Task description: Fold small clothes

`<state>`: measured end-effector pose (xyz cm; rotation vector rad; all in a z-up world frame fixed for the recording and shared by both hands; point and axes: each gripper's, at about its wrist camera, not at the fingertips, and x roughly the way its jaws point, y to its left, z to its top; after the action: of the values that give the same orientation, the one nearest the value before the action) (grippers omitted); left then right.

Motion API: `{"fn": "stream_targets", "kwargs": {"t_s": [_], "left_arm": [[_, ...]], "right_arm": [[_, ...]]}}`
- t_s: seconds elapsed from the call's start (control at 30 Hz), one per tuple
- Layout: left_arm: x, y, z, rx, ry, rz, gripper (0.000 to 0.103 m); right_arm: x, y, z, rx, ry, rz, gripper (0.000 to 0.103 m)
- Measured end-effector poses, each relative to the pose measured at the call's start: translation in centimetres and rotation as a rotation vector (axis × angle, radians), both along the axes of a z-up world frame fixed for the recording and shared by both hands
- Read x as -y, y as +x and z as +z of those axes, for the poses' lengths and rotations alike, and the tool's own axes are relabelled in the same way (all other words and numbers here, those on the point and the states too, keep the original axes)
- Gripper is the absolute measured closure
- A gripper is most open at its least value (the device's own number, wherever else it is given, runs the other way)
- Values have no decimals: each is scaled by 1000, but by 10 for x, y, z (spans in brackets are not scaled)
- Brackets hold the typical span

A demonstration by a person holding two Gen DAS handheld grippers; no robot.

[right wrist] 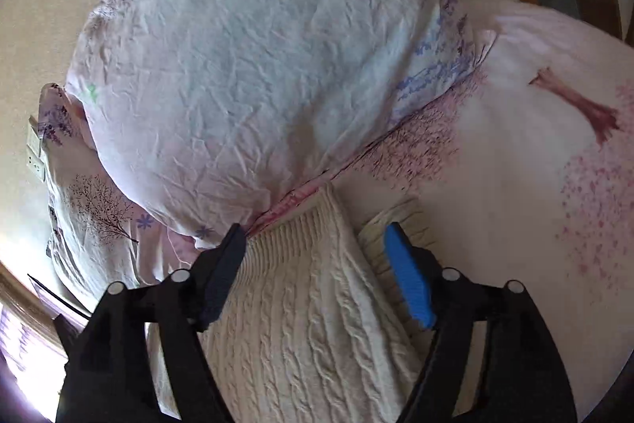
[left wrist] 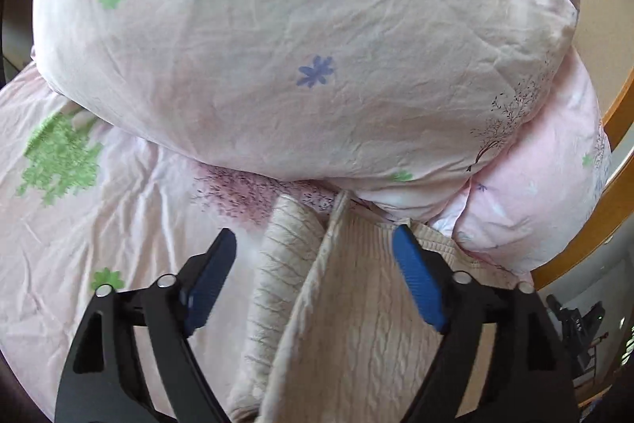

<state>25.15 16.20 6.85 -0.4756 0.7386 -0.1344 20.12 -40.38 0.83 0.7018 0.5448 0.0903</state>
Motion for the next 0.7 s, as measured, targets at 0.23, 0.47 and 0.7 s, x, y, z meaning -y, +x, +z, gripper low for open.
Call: {"fn": "stream_targets", "kwargs": {"t_s": [0.23, 0.47, 0.7], "left_arm": [[-8, 5, -46, -202, -33, -116, 30], [13, 10, -69, -220, -249, -120, 83], [65, -15, 5, -79, -436, -230, 88]], "right_arm": [[-18, 0, 9, 37, -67, 76, 19], [-5, -1, 4, 27, -17, 80, 19], [15, -16, 21, 84, 5, 23, 19]]}}
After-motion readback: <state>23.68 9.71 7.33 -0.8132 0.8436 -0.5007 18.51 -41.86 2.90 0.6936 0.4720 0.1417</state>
